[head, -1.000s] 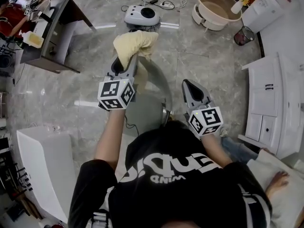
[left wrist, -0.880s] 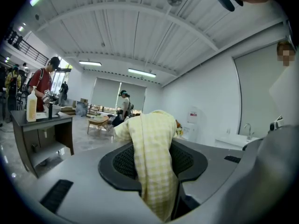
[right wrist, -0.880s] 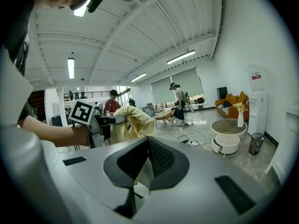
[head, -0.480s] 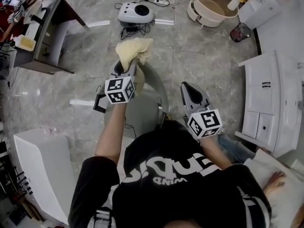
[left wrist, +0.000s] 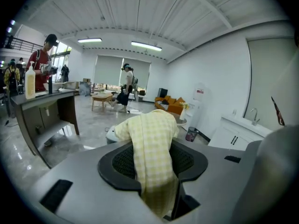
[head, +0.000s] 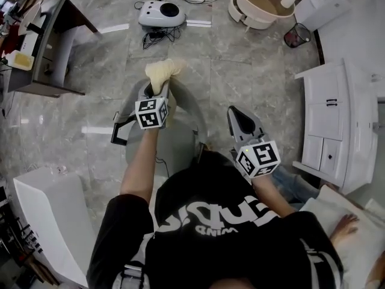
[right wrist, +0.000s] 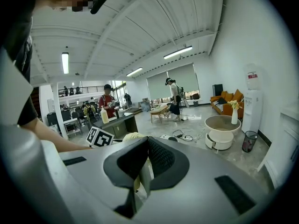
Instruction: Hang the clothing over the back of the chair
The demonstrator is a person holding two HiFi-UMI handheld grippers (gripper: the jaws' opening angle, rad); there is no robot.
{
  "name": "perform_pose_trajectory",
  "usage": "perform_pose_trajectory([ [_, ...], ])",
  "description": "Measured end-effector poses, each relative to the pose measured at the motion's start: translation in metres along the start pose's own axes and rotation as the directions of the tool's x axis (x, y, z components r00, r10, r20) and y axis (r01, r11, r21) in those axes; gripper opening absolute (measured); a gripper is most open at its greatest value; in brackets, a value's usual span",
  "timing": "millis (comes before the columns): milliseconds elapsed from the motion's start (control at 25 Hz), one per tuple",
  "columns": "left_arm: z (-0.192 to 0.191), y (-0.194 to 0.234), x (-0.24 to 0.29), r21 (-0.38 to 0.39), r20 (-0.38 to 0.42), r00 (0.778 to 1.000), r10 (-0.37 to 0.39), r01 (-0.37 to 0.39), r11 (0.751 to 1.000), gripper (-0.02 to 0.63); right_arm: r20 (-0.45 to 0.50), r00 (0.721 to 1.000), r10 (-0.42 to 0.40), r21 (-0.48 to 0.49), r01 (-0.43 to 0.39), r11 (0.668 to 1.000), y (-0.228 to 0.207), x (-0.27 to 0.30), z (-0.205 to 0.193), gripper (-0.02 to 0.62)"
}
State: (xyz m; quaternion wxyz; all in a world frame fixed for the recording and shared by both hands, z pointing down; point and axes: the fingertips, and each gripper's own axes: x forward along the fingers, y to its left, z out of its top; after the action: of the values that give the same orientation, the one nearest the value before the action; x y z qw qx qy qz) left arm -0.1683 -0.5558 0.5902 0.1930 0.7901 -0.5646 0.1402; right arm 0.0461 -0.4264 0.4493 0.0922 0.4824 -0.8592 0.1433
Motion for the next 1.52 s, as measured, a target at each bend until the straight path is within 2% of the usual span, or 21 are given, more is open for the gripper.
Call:
perform_pose_trajectory([
  [160, -0.016, 0.004, 0.006, -0.018, -0.025, 1.000, 0.002, -0.003, 1.000, 0.189, -0.014, 1.000, -0.011, 0.004, 0.011, 1.000, -0.004, 0.000, -0.005, 0.015],
  [400, -0.022, 0.001, 0.011, -0.004, -0.058, 0.998, -0.014, 0.014, 1.000, 0.213, -0.023, 1.000, 0.003, 0.008, -0.003, 1.000, -0.002, 0.004, -0.008, 0.015],
  [680, -0.021, -0.005, 0.007, -0.031, -0.088, 0.995, -0.042, 0.040, 0.999, 0.304, -0.016, 1.000, 0.012, 0.010, -0.012, 1.000, 0.001, 0.008, -0.008, 0.015],
  [840, -0.018, -0.009, -0.003, -0.035, -0.087, 0.996, -0.028, 0.025, 0.999, 0.322, -0.009, 1.000, 0.020, 0.012, -0.019, 1.000, 0.001, 0.008, -0.007, 0.015],
  [1080, -0.002, -0.018, -0.031, -0.034, -0.045, 0.999, -0.007, 0.006, 0.999, 0.325, 0.002, 0.999, 0.033, 0.011, -0.033, 0.999, 0.003, 0.003, -0.007, 0.015],
  [1240, 0.017, -0.027, -0.058, -0.036, 0.018, 1.000, -0.018, 0.019, 0.999, 0.325, 0.009, 0.999, 0.042, 0.004, -0.043, 0.999, 0.009, 0.001, -0.009, 0.015],
  [1280, 0.024, -0.031, -0.067, -0.034, 0.037, 0.999, -0.025, 0.026, 0.999, 0.322, 0.011, 0.999, 0.046, 0.002, -0.046, 0.999, 0.011, 0.000, -0.009, 0.015],
  [1360, 0.037, -0.039, -0.085, -0.030, 0.076, 0.996, -0.041, 0.043, 0.999, 0.275, 0.016, 0.999, 0.052, -0.003, -0.052, 0.999, 0.015, -0.002, -0.009, 0.015],
  [1520, 0.061, -0.051, -0.124, -0.033, 0.143, 0.988, -0.049, 0.054, 0.998, 0.118, 0.033, 0.997, 0.065, -0.015, -0.064, 0.998, 0.023, -0.004, -0.003, 0.015],
])
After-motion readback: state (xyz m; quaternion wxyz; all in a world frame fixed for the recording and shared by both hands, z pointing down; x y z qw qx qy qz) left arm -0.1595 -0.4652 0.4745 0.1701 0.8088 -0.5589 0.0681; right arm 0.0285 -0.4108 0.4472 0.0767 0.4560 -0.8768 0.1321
